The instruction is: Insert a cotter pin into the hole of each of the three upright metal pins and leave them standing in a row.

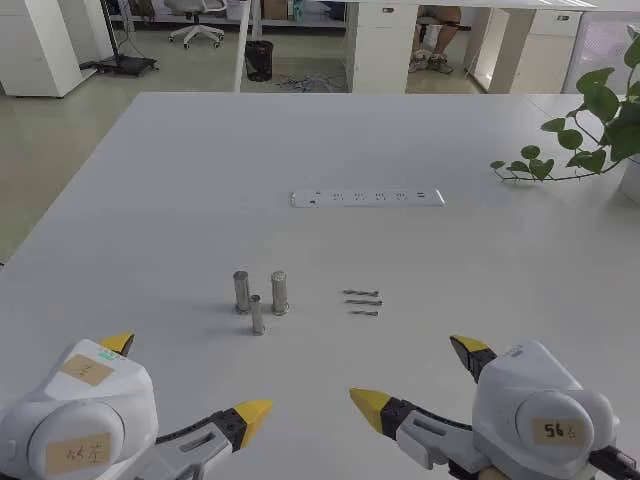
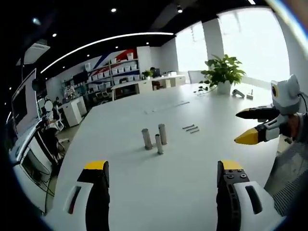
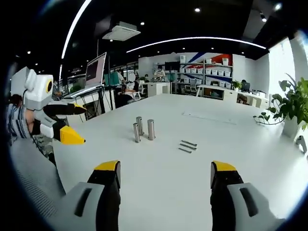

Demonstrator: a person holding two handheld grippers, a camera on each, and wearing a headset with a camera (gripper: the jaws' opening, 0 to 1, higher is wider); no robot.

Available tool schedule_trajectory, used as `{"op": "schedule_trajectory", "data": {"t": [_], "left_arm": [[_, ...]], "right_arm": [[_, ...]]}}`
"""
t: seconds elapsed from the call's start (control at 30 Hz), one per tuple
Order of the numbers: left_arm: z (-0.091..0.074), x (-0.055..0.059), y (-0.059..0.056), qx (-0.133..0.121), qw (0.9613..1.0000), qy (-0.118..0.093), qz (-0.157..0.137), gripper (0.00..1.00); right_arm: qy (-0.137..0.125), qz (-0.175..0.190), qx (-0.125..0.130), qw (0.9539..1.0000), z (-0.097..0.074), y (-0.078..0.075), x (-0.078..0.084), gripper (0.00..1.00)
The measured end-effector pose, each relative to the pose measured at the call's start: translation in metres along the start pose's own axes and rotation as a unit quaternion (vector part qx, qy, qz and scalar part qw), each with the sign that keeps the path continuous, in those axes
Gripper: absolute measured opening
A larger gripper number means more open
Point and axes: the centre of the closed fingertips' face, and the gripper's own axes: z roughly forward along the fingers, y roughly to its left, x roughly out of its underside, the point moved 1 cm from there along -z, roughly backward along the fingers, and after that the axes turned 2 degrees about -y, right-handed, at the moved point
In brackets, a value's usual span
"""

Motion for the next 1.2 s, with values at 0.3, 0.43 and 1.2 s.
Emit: {"op": "schedule_trajectory", "data": {"t": [0.3,0.43,1.2], "left_arm": [[-0.0016,0.0004,-0.0010,-0.001,1.0000,0.000,-0.001,0.92],[-0.0017,0.0015,-0.0006,-0.002,1.0000,0.002,-0.002,0.92],[-0.0018,0.0017,-0.0009,0.001,1.0000,0.000,-0.006,0.97]], "right_arm": [[-0.002,-0.003,0.006,1.0000,-0.0003,-0.0016,-0.0007,0.87],[-0.006,0.000,0.002,1.0000,0.0005,0.0001,-0.0011,0.92],[0.001,0.003,0.012,0.9999,0.0009,-0.0033,0.0014,0.98]]}}
